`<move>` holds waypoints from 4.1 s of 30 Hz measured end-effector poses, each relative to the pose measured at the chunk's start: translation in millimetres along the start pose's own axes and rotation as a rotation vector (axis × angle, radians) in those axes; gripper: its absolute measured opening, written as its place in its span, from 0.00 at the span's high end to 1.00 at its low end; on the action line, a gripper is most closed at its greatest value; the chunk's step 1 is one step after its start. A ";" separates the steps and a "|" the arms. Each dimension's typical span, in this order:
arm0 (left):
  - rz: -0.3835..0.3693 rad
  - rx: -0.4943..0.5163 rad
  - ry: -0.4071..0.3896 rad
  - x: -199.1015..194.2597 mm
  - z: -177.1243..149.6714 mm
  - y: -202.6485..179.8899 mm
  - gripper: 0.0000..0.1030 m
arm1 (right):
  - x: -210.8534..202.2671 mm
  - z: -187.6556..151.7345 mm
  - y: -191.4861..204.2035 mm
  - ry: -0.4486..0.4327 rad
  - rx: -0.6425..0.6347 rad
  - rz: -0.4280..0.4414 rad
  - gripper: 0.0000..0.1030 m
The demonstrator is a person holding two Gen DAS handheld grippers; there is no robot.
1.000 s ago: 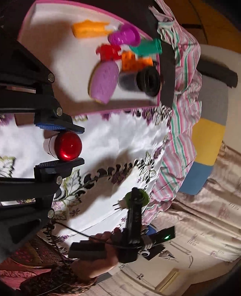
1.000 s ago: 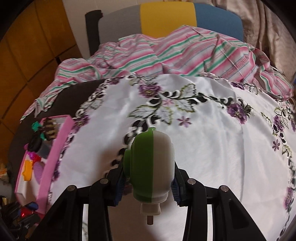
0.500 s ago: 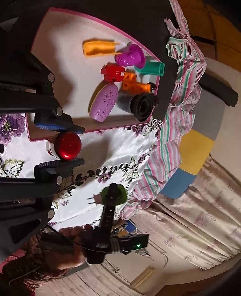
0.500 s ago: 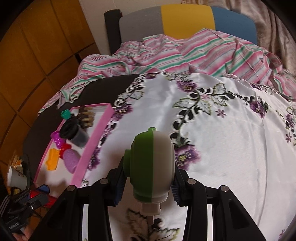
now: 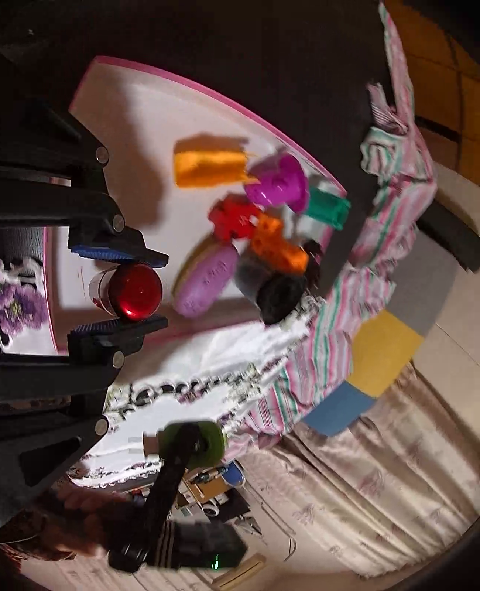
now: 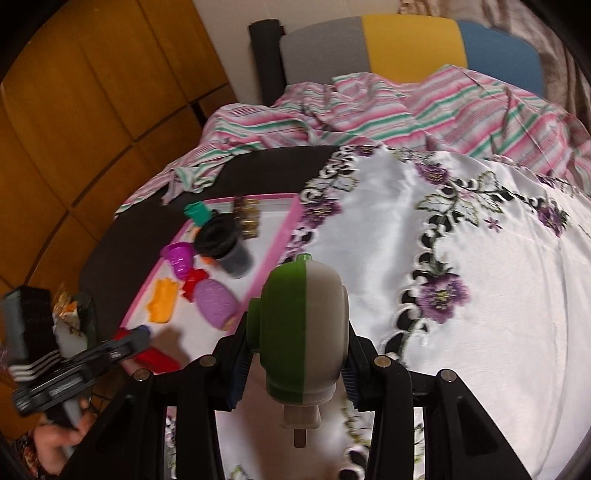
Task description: Organize rigid objects
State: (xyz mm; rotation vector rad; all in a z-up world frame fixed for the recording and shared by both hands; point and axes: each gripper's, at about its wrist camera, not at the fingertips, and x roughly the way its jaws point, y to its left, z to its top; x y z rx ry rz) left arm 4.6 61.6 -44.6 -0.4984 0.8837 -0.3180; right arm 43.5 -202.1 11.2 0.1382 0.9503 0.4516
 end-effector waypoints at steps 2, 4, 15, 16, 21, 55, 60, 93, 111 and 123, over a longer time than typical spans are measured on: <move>0.040 0.003 0.012 3.5 -1.2 4.7 0.76 | 0.5 -1.3 9.0 0.002 -0.013 0.019 0.59; 0.081 0.017 0.006 2.9 -1.1 7.3 0.71 | 2.1 -3.7 20.6 0.006 -0.036 0.028 0.59; 0.206 0.020 -0.061 -23.4 1.3 19.5 0.55 | 21.7 -16.4 62.3 0.060 -0.119 0.091 0.59; 0.206 0.015 -0.067 -26.1 0.8 20.1 0.55 | 23.6 -17.0 66.3 0.064 -0.129 0.092 0.59; 0.205 0.001 -0.091 -38.9 -3.3 21.5 0.55 | 35.2 -19.8 83.7 0.097 -0.170 0.108 0.59; 0.568 0.069 -0.175 -77.6 -10.0 18.1 0.54 | 107.4 -13.7 124.3 0.236 -0.128 0.036 0.50; 0.562 0.050 -0.195 -82.4 -8.1 16.8 0.54 | 82.9 -9.9 119.4 0.168 -0.130 0.019 0.44; 0.702 0.102 -0.021 -63.4 3.0 -4.0 0.54 | 47.0 -6.8 118.4 0.022 -0.098 -0.174 0.00; 0.730 0.173 -0.029 -54.6 18.1 -19.8 0.54 | 43.9 11.4 110.5 -0.011 -0.009 -0.356 0.00; 0.739 0.168 -0.070 -51.0 18.1 -28.2 0.54 | 37.6 13.1 92.4 -0.032 0.042 -0.375 0.00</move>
